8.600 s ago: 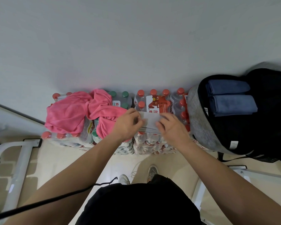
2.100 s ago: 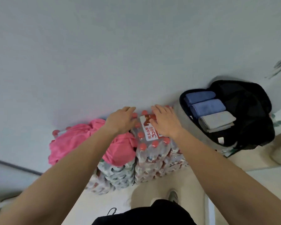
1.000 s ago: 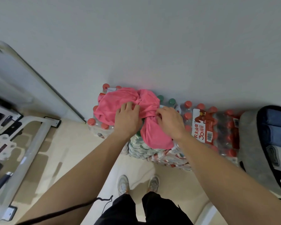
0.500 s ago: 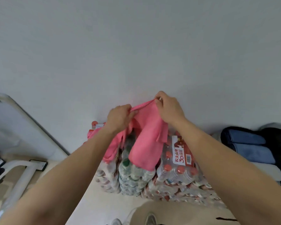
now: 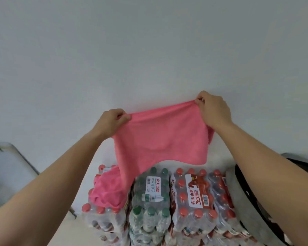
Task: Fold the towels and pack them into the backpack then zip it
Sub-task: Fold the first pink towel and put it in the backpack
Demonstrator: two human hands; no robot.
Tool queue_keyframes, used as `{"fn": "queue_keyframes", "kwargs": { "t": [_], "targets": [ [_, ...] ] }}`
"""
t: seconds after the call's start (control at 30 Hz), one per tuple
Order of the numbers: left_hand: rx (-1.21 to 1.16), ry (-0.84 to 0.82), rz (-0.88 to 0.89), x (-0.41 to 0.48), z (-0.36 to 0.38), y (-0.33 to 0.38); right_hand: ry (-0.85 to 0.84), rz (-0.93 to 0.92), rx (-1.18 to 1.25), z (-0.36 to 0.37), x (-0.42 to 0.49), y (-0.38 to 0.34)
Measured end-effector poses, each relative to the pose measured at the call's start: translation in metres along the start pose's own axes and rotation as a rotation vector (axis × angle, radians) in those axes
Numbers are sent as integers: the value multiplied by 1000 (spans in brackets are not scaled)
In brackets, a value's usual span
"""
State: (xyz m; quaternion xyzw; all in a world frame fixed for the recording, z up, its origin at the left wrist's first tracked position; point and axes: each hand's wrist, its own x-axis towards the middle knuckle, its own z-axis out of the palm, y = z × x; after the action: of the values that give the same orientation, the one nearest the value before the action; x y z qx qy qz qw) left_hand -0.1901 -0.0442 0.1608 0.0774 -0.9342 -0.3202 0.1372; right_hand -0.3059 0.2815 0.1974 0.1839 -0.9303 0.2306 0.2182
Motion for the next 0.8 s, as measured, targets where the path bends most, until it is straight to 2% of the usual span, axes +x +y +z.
{"fn": "queue_keyframes", "kwargs": {
  "t": [0.17,0.3,0.37,0.47,0.6,0.7,0.8],
  "targets": [
    [46,11,-1,-6,3,-25,21,123,-8,6,-7,22],
    [10,19,-51,-15,4,-33,-29,207,-48,18,-18,30],
    [-33,52,-53,-18,9,-24,-34,218,44,27,-23,25],
    [-111,60,35,-17,27,7,-172,89,248,40,-28,2],
    [-158,-31,115,-19,66,43,-417,-45,402,54,-38,-35],
    [-162,-116,142,-23,87,46,-484,-56,478,61,-45,-40],
    [-129,-112,100,-26,95,39,-483,-46,468,65,-51,-34]
  ]
}}
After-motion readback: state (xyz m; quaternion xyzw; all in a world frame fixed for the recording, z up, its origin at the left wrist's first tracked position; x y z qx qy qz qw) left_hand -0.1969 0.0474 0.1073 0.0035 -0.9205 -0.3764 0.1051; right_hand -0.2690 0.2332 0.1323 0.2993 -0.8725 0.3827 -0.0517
